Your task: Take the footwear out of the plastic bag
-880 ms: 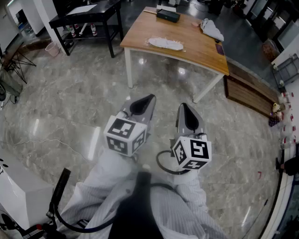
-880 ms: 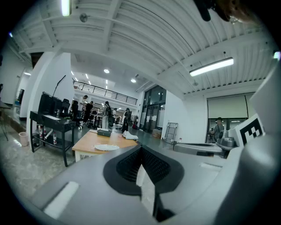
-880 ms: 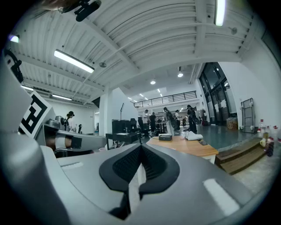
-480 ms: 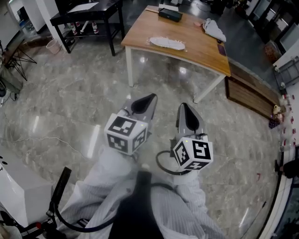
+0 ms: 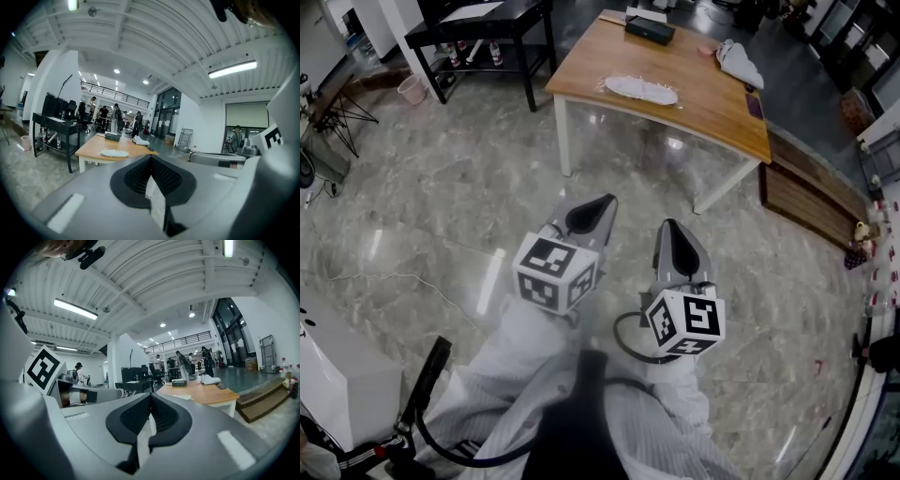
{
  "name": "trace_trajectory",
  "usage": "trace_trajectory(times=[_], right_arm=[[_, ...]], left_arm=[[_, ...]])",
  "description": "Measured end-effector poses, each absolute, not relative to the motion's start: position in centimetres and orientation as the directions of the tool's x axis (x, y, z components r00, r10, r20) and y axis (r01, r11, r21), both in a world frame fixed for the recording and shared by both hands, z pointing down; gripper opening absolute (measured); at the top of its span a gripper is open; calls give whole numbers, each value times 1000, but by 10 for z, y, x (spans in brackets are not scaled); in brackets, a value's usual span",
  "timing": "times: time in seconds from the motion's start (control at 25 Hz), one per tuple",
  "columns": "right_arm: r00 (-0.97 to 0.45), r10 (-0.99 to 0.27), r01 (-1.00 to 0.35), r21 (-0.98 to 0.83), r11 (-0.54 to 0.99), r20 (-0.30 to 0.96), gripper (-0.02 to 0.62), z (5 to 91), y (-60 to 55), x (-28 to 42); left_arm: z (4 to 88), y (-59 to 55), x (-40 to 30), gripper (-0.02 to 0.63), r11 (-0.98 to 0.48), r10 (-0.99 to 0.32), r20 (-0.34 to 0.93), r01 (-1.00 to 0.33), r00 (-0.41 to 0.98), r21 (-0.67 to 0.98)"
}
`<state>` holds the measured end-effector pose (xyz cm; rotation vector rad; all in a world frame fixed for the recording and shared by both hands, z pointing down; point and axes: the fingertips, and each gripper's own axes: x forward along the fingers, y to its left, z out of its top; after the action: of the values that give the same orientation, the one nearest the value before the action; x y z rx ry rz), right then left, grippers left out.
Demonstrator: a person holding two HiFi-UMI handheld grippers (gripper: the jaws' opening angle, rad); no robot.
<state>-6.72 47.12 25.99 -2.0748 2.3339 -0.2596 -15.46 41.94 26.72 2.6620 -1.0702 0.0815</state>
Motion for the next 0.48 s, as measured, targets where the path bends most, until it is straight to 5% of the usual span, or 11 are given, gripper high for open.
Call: trace_trajectory(times=[0.48], right_arm=[[-90, -988, -991, -110, 76, 129, 14, 276, 265, -24]], left_arm=[[278, 208, -112, 2, -710, -646, 152, -662, 748, 241]])
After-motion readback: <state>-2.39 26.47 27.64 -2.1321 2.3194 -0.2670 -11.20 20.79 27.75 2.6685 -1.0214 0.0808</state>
